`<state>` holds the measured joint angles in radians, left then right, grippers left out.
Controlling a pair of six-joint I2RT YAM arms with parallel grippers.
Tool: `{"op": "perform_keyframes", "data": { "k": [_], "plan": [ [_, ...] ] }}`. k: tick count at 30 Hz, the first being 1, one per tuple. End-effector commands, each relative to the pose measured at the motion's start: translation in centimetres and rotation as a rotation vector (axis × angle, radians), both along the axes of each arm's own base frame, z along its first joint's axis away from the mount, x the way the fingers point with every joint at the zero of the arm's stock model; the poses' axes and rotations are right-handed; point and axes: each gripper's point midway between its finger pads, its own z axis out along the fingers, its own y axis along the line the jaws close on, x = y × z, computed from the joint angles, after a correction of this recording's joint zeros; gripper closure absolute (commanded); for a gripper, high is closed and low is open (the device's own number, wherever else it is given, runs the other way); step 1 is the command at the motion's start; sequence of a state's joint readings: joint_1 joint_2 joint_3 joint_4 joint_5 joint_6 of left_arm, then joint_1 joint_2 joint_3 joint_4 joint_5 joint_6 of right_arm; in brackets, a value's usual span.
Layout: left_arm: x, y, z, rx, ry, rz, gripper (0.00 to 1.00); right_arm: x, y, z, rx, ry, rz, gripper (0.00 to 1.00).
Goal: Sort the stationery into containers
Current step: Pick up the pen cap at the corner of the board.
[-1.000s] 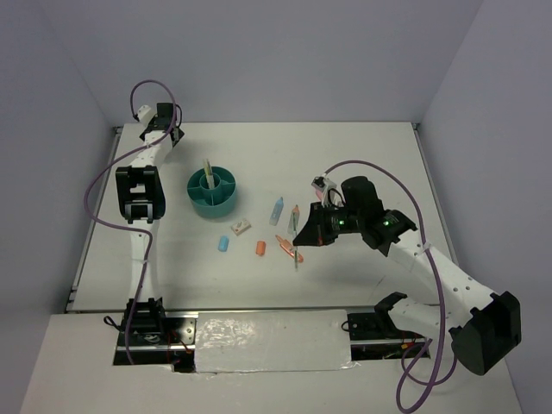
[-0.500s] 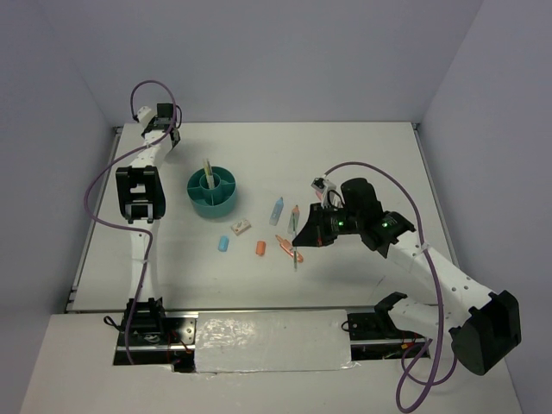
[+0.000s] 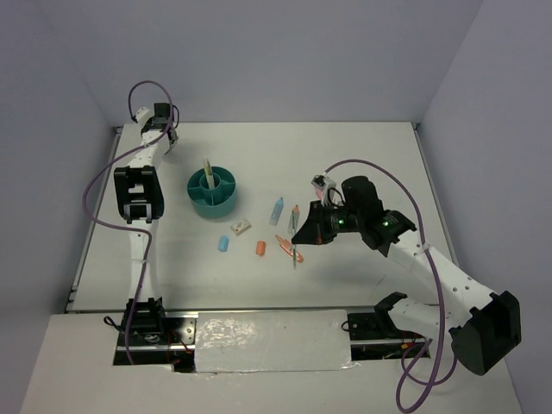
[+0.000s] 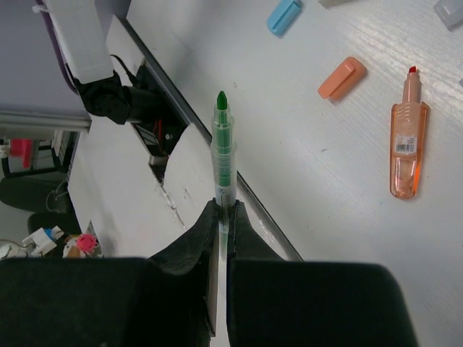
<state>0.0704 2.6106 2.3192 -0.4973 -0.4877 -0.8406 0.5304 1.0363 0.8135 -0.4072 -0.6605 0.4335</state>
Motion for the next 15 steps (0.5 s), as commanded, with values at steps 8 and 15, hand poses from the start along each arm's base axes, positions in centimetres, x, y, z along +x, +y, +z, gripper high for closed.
{"op": "perform_keyframes", "data": {
  "k": [8, 15],
  "plan": [
    [-4.1, -4.7, -2.0, -0.215, 0.124, -0.127, 1.0, 0.7, 1.0, 5.8, 0.099, -0.145, 0.032, 1.0],
    [-4.9, -4.8, 9.7, -0.145, -0.066, -0.225, 1.0, 0.9, 1.0, 8.6, 0.118, -0.187, 0.026, 1.0]
  ]
}}
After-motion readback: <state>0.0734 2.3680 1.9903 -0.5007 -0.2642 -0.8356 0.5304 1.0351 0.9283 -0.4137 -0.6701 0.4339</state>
